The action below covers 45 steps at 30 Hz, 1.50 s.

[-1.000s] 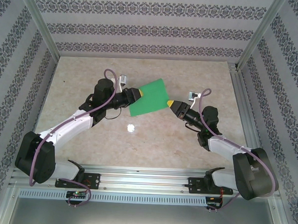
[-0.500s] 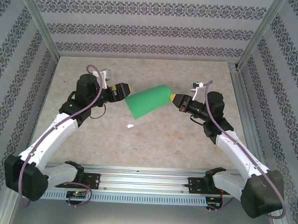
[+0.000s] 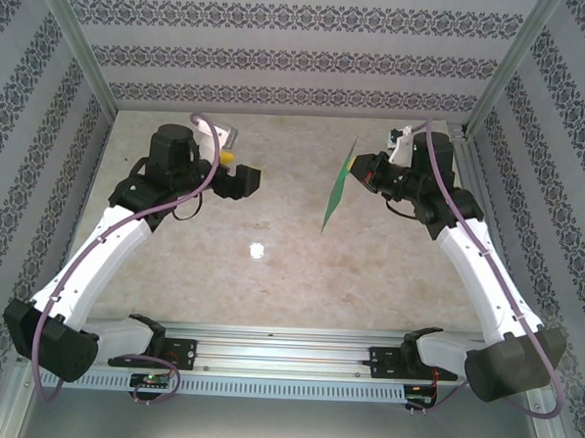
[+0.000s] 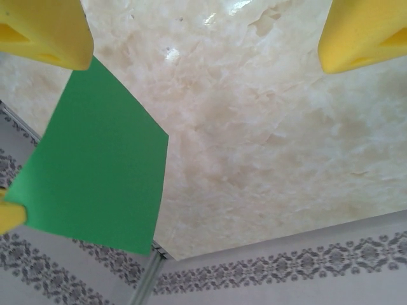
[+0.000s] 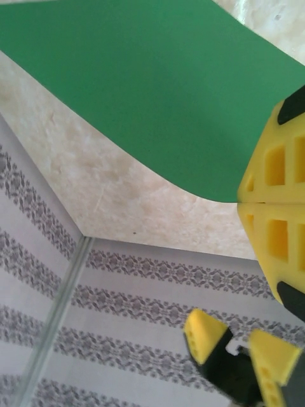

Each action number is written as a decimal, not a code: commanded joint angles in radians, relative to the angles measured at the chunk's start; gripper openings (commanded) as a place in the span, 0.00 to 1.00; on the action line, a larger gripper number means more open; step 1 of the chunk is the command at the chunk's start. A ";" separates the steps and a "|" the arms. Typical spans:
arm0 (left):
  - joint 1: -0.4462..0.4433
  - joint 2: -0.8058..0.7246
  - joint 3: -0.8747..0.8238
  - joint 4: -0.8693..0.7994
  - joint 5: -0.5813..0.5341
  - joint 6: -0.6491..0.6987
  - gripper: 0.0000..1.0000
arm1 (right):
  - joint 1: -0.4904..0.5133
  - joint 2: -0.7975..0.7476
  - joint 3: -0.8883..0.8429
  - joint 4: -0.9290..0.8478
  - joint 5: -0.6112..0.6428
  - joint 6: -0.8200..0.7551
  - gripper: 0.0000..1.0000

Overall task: Fold a paper plane with a square sheet of paper (fold left side to right side)
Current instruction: Pick up the square sheet of paper from the center of the table.

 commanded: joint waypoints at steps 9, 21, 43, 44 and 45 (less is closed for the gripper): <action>-0.387 -0.096 -0.220 0.195 -0.216 -0.010 0.92 | 0.001 -0.118 -0.037 -0.174 0.234 0.137 0.00; -0.549 0.090 -0.142 0.213 -0.356 -0.073 0.92 | 0.016 -0.267 -0.160 -0.197 0.279 0.265 0.00; -0.609 0.406 0.062 0.276 -0.360 -0.091 0.22 | 0.029 -0.282 -0.168 -0.184 0.247 0.296 0.00; -0.609 0.404 0.062 0.274 -0.358 -0.096 0.15 | 0.029 -0.280 -0.166 -0.183 0.245 0.291 0.00; -0.609 0.402 0.062 0.270 -0.357 -0.101 0.10 | 0.030 -0.278 -0.163 -0.183 0.246 0.282 0.00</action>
